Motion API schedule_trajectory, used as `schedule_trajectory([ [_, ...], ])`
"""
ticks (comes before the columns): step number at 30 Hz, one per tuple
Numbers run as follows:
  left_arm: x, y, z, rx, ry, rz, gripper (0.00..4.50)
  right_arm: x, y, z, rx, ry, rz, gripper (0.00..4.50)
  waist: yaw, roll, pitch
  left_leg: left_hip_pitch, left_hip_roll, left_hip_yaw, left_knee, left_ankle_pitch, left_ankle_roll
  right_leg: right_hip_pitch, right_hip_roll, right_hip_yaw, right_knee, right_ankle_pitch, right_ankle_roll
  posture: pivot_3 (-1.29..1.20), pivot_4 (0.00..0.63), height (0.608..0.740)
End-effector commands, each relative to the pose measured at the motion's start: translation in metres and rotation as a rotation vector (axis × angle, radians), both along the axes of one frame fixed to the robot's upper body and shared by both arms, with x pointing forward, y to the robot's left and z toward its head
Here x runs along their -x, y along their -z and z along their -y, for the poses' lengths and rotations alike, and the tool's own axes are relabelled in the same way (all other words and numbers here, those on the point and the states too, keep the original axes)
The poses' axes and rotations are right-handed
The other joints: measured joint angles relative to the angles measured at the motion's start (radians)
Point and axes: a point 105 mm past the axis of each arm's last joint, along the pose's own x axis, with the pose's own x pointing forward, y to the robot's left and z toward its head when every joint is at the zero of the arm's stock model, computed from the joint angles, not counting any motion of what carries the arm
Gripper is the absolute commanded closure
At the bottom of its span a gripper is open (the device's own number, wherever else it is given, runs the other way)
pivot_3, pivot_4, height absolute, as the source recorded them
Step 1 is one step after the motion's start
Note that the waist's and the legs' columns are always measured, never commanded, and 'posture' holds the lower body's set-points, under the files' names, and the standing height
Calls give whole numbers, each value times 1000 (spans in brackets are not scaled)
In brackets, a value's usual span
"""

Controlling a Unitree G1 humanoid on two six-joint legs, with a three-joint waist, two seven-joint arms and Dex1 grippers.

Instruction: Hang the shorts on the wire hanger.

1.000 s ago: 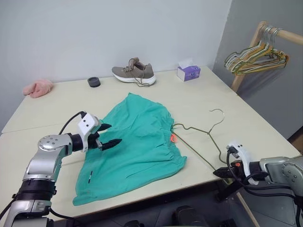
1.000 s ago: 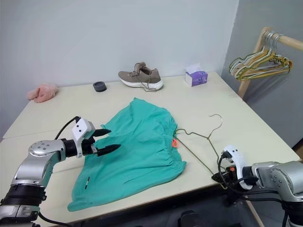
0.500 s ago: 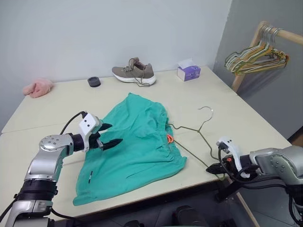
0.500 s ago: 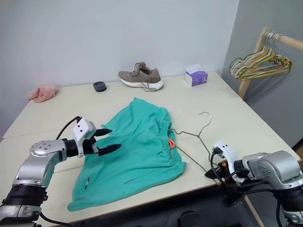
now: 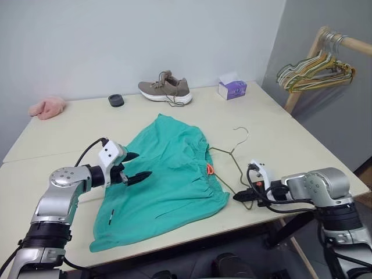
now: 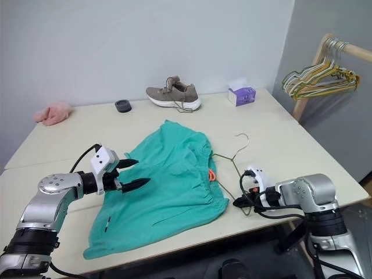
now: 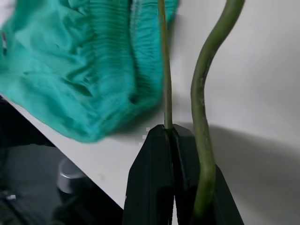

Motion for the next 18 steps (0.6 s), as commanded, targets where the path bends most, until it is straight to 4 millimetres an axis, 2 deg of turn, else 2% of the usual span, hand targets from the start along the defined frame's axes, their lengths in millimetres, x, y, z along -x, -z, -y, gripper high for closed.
schedule_trajectory([
  [1,-3,-12,2,-3,-1,58,42,-21,-22,-12,-108,108,64,4500,1,0,0,0,0,0,0,0,0,0,0,0,0,0,0,-200,0,740],
  [3,-3,-13,1,3,-9,61,42,-25,-32,-17,-149,132,105,4500,4,1,0,0,0,0,0,0,0,-1,0,0,1,0,0,-200,0,740],
  [7,-4,-14,0,23,-38,71,42,-19,-50,-20,-158,82,195,4500,9,1,1,-1,0,0,0,0,0,-1,-1,0,0,0,0,-199,0,740],
  [12,-20,-31,-9,48,-132,165,42,-22,-65,-14,21,15,403,4500,9,1,1,-1,-1,0,0,0,0,-1,-1,0,0,0,0,-205,0,740],
  [15,-30,-52,-7,79,-150,241,42,-31,-74,-19,115,-39,574,4500,6,1,0,0,0,0,0,0,0,0,0,-1,0,0,0,-208,0,740],
  [18,-40,-86,-6,108,-149,342,42,-36,-77,-27,227,-167,751,4500,4,1,1,-1,0,0,0,0,0,-1,0,-1,-1,0,1,-208,0,740],
])
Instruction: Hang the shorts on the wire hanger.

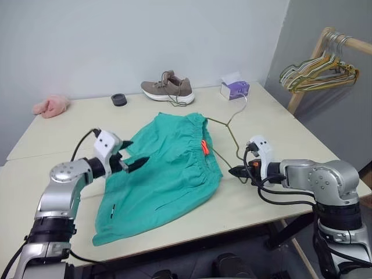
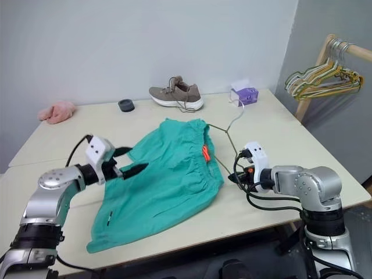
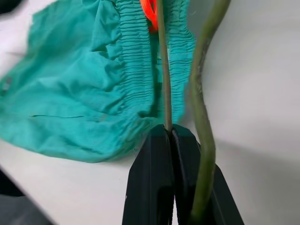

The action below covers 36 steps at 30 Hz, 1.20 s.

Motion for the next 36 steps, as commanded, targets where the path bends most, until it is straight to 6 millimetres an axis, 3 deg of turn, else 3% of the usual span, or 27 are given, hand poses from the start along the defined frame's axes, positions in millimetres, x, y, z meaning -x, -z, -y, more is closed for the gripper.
schedule_trajectory([
  [1,-10,-52,-4,45,-9,162,42,-7,-21,-17,104,-154,256,4500,-3,0,0,0,0,0,0,0,0,0,0,0,0,0,0,-208,0,740],
  [4,-14,-82,-2,42,41,214,42,-9,-19,-25,232,-271,406,4500,-3,0,0,-1,0,1,0,0,0,0,0,1,-2,0,0,-203,0,740],
  [7,-12,-91,2,-30,128,197,42,-9,-19,-31,328,-374,542,4500,-5,0,0,-1,0,1,0,0,0,0,0,1,-2,0,1,-201,0,740],
  [13,1,-70,15,-240,331,77,42,-7,-14,-39,418,-509,679,4500,-1,0,0,0,0,0,0,0,0,0,0,0,-2,-1,1,-195,0,740],
  [19,27,-40,26,-373,536,-93,42,-9,-16,-41,471,-571,757,4500,-1,-1,1,0,0,0,0,0,0,0,0,0,-2,-1,1,-207,0,740],
  [25,37,-27,17,-442,585,-178,42,-13,-20,-37,498,-585,791,4500,-3,-1,1,0,0,0,0,0,0,0,0,1,0,-1,1,-212,0,740],
  [36,29,-13,2,-485,522,-177,42,-8,-28,-43,451,-609,844,4500,-2,-1,1,1,0,-1,0,0,0,0,0,0,1,-1,0,-215,0,740],
])
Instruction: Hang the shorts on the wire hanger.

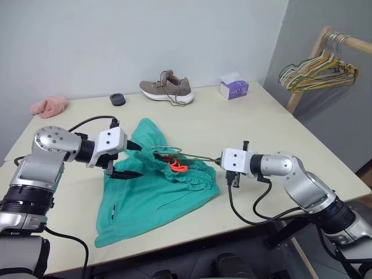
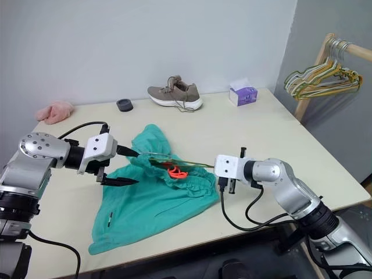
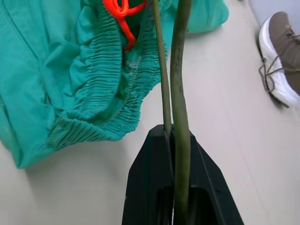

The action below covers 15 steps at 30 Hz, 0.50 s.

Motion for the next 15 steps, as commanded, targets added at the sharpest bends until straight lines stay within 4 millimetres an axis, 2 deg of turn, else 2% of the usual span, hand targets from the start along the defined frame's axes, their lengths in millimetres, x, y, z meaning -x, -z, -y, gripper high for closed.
schedule_trajectory([
  [1,-5,-6,0,3,-4,46,42,2,-21,-5,-40,-40,79,4500,0,0,0,0,0,0,0,0,0,0,0,0,0,0,0,-215,0,740],
  [6,-6,-2,6,32,4,41,42,6,-23,-9,-52,-75,92,4500,0,0,0,0,0,0,0,0,0,0,0,0,0,0,0,-221,0,740],
  [9,-5,2,7,41,10,21,573,8,-24,-11,-63,-90,99,4500,-2,0,0,0,0,0,0,0,0,0,0,0,0,0,0,-221,0,740],
  [15,-3,5,12,61,18,4,2360,11,-25,-13,-66,-118,106,4500,-2,0,0,0,0,0,1,0,0,0,0,0,1,0,0,-231,0,740],
])
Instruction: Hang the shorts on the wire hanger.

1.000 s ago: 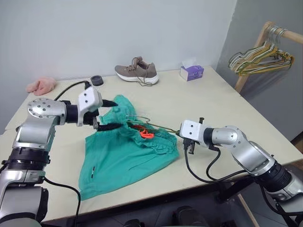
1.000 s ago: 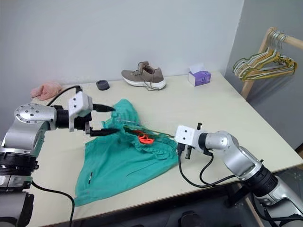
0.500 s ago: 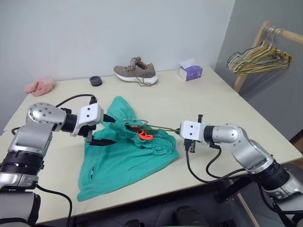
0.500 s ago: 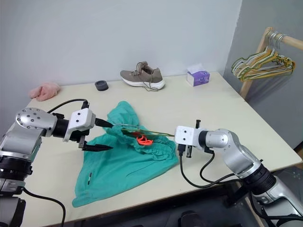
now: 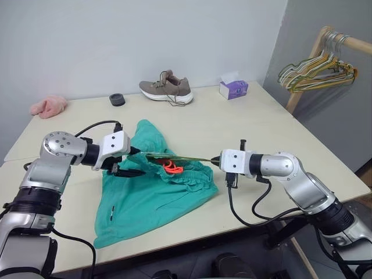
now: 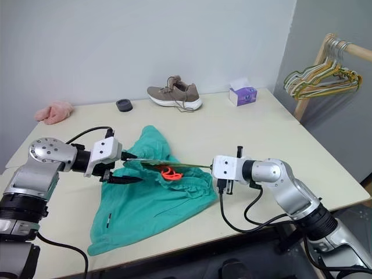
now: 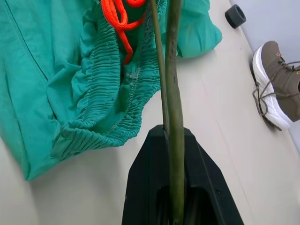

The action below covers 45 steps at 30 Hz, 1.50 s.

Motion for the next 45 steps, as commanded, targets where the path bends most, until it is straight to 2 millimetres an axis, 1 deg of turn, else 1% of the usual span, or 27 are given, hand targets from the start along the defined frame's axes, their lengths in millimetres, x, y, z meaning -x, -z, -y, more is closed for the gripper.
schedule_trajectory([
  [1,0,-7,5,28,15,21,2687,5,-18,-5,-31,-48,76,4500,0,0,0,0,0,0,0,0,0,0,0,0,0,0,0,-231,0,740],
  [7,1,-8,9,46,18,4,4490,9,-15,-6,-11,-86,74,4500,-1,0,0,0,0,0,0,0,0,0,0,0,0,0,0,-231,0,740],
  [10,2,-8,9,49,16,-8,4490,10,-12,-4,8,-108,61,4500,-1,0,0,0,0,0,0,0,0,0,0,0,0,0,0,-234,0,740],
  [12,2,-8,9,51,14,-16,4490,9,-12,1,15,-107,52,4500,-1,0,0,0,0,0,0,0,0,0,0,0,0,0,0,-233,0,740],
  [14,2,-8,9,55,10,-19,4500,6,-12,12,39,-90,39,3987,-1,0,0,0,0,0,0,0,0,0,0,0,0,0,0,-232,0,740],
  [16,2,-8,9,58,5,-19,4500,0,-8,31,93,-56,19,3438,-1,0,0,0,0,0,0,0,0,0,0,0,0,0,0,-231,0,740],
  [17,2,-8,9,59,2,-19,4500,-5,-5,47,139,-16,6,3041,0,0,0,0,0,0,1,0,0,0,0,0,0,0,0,-231,0,740],
  [20,3,-7,7,60,-7,-20,4500,-11,3,87,234,91,-44,2087,4,0,0,0,-1,0,1,0,0,1,-1,0,0,0,0,-230,0,740],
  [21,3,-6,7,59,-10,-20,4500,-10,5,97,249,121,-76,1736,5,0,0,0,-1,0,1,0,0,1,-1,0,0,0,0,-231,0,740],
  [22,3,-6,6,60,-14,-19,4500,-4,9,102,226,150,-151,1390,4,0,0,0,-1,0,1,0,0,1,-1,0,-1,0,0,-232,0,740],
  [23,3,-6,6,61,-17,-18,4500,4,12,103,188,164,-227,1027,3,0,0,0,-1,0,0,0,0,1,-1,0,0,0,0,-233,0,740],
  [25,2,-6,5,64,-22,-16,4500,22,17,87,69,152,-359,404,1,0,0,0,0,-1,0,0,0,1,0,-1,0,0,-1,-234,0,740],
  [26,2,-7,5,66,-24,-15,4500,27,17,77,11,157,-395,72,-4,-1,0,0,1,-1,0,0,0,1,1,-1,0,-1,-1,-234,0,740],
  [27,1,-7,6,70,-26,-12,4500,31,20,65,-55,171,-435,30,-10,0,0,1,2,-1,0,0,0,1,2,-1,1,-1,-1,-234,0,740],
  [30,0,-9,7,75,-26,-6,4500,31,28,38,-202,244,-494,30,-20,0,0,1,2,-2,0,0,0,1,2,-1,2,-1,-1,-234,0,740],
  [33,-1,-11,8,76,-25,-2,4500,25,34,20,-297,323,-544,30,-19,0,0,1,2,-3,0,0,0,1,1,-2,1,-1,-1,-231,0,740],
  [36,-2,-12,8,77,-26,1,4500,21,42,7,-351,375,-604,30,-15,-1,-1,0,-1,-2,0,0,0,1,-1,-1,0,0,-1,-229,0,740],
  [39,-3,-13,8,81,-30,8,4500,20,55,-2,-337,404,-644,30,-13,-1,-1,0,-1,-2,1,0,0,1,-1,-1,0,0,0,-225,0,740],
  [42,-4,-15,8,87,-37,22,4500,19,61,-8,-359,426,-675,30,-13,-1,-1,0,-1,-2,0,0,0,1,-1,-1,1,0,0,-220,0,740],
  [43,-5,-16,7,92,-42,26,4500,18,62,-9,-362,431,-674,396,-13,-1,-1,0,-1,-2,0,0,0,0,-1,-1,1,0,0,-216,0,740],
  [44,-5,-17,7,96,-46,29,4500,17,63,-10,-364,437,-666,603,-13,-1,-1,0,0,-2,0,0,0,0,-1,-1,1,0,0,-216,0,740],
  [45,-5,-17,7,99,-48,31,4500,15,63,-10,-368,448,-659,941,-13,-1,-1,0,0,-2,0,0,0,0,-1,-1,1,0,0,-213,0,740],
])
